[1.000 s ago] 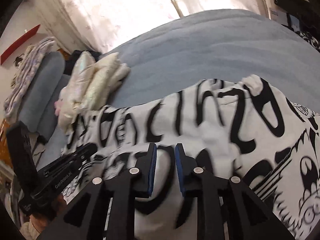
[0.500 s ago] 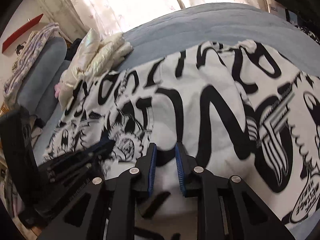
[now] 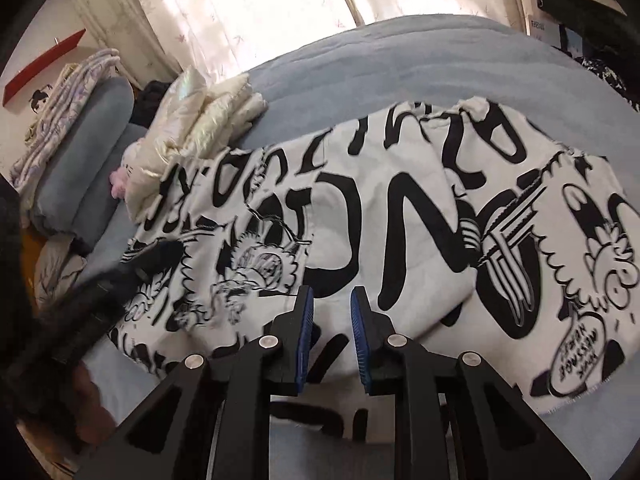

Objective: Fold large clothes
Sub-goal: 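Smooth the folded jacket surface with both tools, then grasp the jacket edge with the left tool and lift it, then fold the lifted jacket half over the bundle with the left tool, then press and square the folded bundle with both tools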

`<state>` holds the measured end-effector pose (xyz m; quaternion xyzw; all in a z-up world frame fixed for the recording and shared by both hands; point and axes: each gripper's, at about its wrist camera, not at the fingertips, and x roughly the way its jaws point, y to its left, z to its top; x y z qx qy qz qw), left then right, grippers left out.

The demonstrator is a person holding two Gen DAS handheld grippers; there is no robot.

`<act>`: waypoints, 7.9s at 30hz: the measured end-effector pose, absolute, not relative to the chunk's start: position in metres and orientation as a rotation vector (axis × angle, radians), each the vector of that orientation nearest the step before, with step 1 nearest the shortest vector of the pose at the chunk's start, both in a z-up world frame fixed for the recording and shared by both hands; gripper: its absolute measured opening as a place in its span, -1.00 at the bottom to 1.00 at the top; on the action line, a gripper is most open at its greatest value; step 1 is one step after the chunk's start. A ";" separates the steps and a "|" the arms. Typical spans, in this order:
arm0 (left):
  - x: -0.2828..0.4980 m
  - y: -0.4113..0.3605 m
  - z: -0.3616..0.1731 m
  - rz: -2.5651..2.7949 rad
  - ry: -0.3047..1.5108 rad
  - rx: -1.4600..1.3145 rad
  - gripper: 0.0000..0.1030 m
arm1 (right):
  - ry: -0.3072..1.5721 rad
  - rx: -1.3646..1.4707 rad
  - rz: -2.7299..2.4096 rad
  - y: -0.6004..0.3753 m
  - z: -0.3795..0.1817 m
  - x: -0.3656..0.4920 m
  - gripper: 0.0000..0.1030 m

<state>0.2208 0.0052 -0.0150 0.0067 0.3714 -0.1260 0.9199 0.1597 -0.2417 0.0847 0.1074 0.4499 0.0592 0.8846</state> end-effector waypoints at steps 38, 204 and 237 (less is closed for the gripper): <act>0.165 0.115 0.074 -0.145 0.710 -0.170 -0.46 | 0.776 0.110 0.141 -0.184 0.193 0.153 -0.62; 0.279 -0.152 -0.017 -0.452 0.789 0.019 -0.15 | 0.852 0.332 -0.162 -0.447 0.154 0.131 0.00; 0.310 -0.194 -0.031 -0.231 0.822 0.145 -0.12 | 0.892 0.182 -0.185 -0.426 0.146 0.187 -0.11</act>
